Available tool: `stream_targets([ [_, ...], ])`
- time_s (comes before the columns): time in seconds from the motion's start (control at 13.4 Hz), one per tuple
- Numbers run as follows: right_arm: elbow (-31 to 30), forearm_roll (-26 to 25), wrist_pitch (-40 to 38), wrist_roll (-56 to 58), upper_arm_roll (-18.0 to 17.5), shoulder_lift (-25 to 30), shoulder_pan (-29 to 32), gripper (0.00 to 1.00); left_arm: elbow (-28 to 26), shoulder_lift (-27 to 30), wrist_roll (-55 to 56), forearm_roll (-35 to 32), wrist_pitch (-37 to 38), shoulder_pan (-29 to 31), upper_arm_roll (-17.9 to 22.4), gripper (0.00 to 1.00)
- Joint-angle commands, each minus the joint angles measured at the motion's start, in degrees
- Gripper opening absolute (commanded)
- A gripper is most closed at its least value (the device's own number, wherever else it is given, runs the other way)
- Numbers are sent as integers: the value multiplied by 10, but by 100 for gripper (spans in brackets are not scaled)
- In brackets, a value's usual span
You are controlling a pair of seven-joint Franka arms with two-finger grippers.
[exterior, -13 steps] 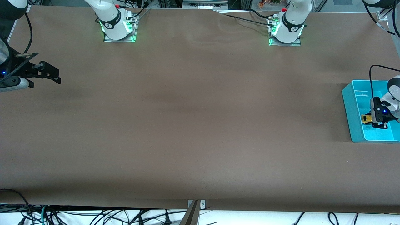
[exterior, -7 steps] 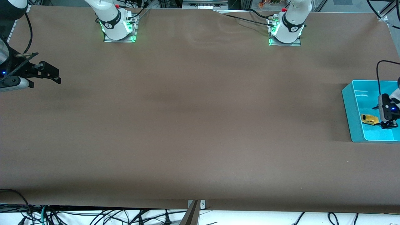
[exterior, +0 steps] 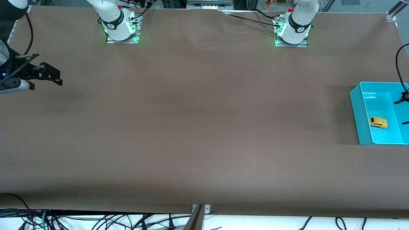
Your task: Wind and store yellow beetle car
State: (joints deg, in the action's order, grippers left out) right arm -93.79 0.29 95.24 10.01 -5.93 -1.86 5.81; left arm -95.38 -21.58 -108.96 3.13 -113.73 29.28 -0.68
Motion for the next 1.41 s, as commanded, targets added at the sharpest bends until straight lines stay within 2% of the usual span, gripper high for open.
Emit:
stream_targets([
  [0.0,14,7,-9,1,0,-5,1,100,-11,36,184,11,71,-46,2,100],
  [0.22,14,7,-10,1,0,-5,1,100,-10,68,367,11,97,-113,1,100],
  [0.45,14,7,-9,0,0,-5,2,100,-10,86,495,11,98,-162,-9,100],
  [0.6,14,7,-9,0,0,-5,2,100,-10,112,595,4,100,-163,-64,100],
  [0.74,14,7,-8,0,0,-5,2,100,-9,136,718,3,122,-179,-95,100],
  [0.89,14,7,-8,0,0,-5,2,100,-8,162,853,5,144,-232,-90,100],
  [1.04,14,7,-8,0,0,-5,2,100,18,166,975,10,188,-258,-88,100],
  [1.19,14,7,-8,0,0,-5,2,100,40,169,1023,9,225,-286,-86,100],
  [1.34,14,7,-8,0,0,-5,2,100,53,174,1032,10,244,-306,-65,100],
])
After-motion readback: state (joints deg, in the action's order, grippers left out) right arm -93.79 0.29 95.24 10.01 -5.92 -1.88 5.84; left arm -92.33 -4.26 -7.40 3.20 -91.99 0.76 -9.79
